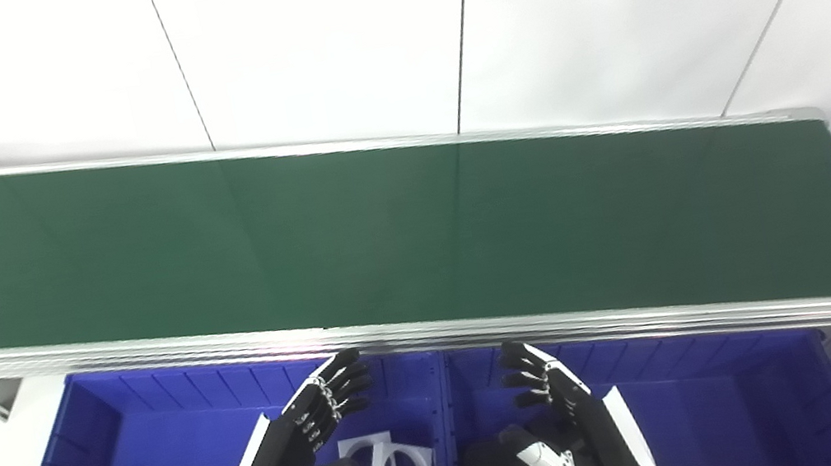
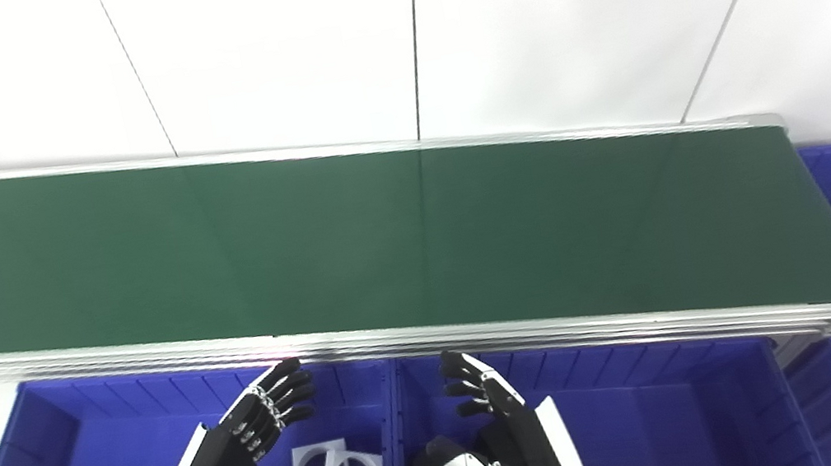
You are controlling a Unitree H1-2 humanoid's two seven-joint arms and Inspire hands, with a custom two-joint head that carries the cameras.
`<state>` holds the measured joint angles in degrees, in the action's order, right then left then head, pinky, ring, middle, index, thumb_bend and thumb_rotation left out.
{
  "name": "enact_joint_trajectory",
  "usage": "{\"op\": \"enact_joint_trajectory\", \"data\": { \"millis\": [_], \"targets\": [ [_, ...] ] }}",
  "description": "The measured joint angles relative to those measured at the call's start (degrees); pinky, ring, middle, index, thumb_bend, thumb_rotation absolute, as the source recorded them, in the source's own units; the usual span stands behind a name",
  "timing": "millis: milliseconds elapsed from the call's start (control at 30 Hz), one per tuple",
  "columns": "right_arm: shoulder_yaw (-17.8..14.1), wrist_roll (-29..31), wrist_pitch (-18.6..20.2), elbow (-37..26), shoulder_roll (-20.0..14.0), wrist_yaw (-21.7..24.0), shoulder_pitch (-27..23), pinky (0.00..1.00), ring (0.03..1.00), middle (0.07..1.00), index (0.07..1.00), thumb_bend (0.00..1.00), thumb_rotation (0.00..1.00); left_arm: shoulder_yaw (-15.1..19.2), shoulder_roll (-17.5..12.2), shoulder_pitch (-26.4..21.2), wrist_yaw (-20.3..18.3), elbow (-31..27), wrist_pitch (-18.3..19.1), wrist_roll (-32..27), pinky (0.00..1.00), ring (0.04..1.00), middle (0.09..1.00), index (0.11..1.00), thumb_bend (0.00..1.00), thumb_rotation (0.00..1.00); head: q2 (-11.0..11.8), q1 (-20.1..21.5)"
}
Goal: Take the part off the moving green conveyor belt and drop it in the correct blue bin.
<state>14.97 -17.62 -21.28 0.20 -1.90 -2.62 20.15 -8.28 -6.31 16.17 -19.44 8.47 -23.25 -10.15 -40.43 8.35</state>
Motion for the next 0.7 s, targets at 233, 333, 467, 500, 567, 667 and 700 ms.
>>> {"op": "enact_joint_trajectory", "data": {
  "millis": [233, 333, 467, 500, 567, 667, 700],
  "targets": [
    [0.0, 0.0, 0.0, -0.01, 0.0, 0.0, 0.0, 0.67, 0.76, 0.819, 0.851, 0.6, 0.7, 0.0, 0.0, 0.0, 0.01, -0.16, 0.03, 0.01, 0.8, 0.841, 0.856, 0.877, 0.97, 0.58, -0.09, 0.0],
    [0.0, 0.0, 0.0, -0.01, 0.0, 0.0, 0.0, 0.67, 0.761, 0.822, 0.852, 0.59, 0.7, 0.0, 0.0, 0.0, 0.03, -0.19, 0.05, 0.12, 0.8, 0.84, 0.855, 0.878, 0.97, 0.58, -0.09, 0.0],
    [-0.02, 0.0, 0.0, -0.01, 0.0, 0.0, 0.0, 0.67, 0.761, 0.819, 0.851, 0.59, 0.69, 0.0, 0.0, 0.0, 0.03, -0.2, 0.04, 0.12, 0.8, 0.836, 0.85, 0.879, 0.97, 0.57, -0.09, -0.09],
    [-0.03, 0.0, 0.0, -0.01, 0.0, 0.0, 0.0, 0.67, 0.761, 0.82, 0.851, 0.59, 0.69, -0.01, 0.01, 0.0, 0.03, -0.2, 0.04, 0.12, 0.79, 0.834, 0.847, 0.879, 0.97, 0.57, -0.09, -0.09],
    [-0.04, 0.0, 0.0, -0.01, 0.0, 0.0, 0.0, 0.67, 0.762, 0.824, 0.85, 0.59, 0.69, -0.01, 0.01, 0.0, 0.03, -0.19, 0.04, 0.12, 0.8, 0.833, 0.847, 0.88, 0.96, 0.57, -0.09, -0.09],
    [-0.05, 0.01, 0.0, -0.01, 0.0, 0.0, 0.0, 0.67, 0.763, 0.824, 0.849, 0.59, 0.69, -0.01, 0.01, 0.0, 0.02, -0.17, 0.03, 0.11, 0.8, 0.833, 0.847, 0.879, 0.96, 0.57, 0.0, -0.17],
    [-0.05, 0.01, 0.0, 0.0, -0.01, 0.0, -0.01, 0.66, 0.76, 0.82, 0.849, 0.59, 0.69, -0.01, 0.01, -0.01, 0.02, -0.16, 0.02, 0.11, 0.79, 0.831, 0.844, 0.878, 0.96, 0.57, 0.0, -0.18]
  ]
}}
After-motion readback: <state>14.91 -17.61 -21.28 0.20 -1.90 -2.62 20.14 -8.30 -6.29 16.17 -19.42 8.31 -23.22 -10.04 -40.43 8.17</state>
